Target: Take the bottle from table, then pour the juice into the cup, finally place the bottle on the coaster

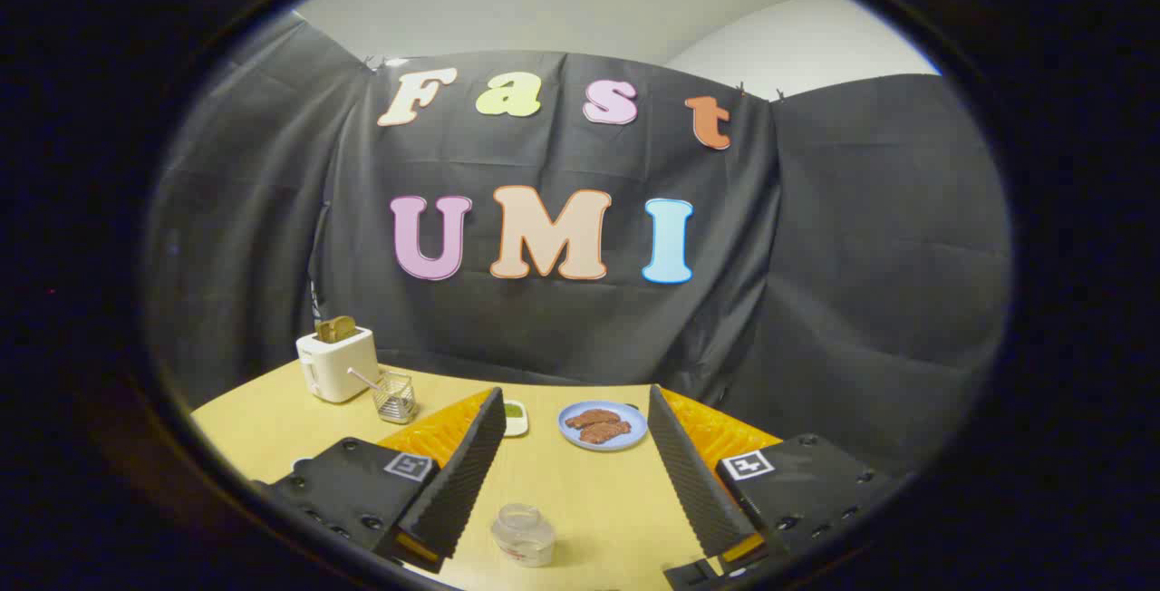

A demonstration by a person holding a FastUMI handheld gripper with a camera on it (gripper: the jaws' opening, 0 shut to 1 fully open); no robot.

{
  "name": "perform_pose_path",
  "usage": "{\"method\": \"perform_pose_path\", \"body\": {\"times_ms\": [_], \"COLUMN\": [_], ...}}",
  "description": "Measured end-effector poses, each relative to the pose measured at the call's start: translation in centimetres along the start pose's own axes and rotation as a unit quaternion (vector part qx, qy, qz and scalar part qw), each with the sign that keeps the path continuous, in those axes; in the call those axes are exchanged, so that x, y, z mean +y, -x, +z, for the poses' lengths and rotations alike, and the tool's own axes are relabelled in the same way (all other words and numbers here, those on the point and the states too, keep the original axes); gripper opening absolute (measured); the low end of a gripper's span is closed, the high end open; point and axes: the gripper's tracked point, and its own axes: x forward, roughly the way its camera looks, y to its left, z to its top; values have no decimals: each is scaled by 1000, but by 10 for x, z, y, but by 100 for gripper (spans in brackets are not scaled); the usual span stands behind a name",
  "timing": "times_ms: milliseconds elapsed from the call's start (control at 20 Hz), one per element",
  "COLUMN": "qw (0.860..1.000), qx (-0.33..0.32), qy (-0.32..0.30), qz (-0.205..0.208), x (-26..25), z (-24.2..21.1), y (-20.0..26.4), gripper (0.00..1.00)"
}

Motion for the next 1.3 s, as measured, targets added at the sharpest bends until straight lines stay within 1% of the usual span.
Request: {"method": "perform_pose_path", "body": {"times_ms": [450, 650, 950, 1300], "qw": [1000, 1000, 998, 993], "qx": [17, 25, 60, 114], "qy": [6, -2, 0, 4], "qz": [14, 17, 28, 39], "x": [12, 15, 21, 28], "z": [-14, -20, -53, -104], "y": [-12, -17, -21, -16], "gripper": [99, 99, 99, 99]}}
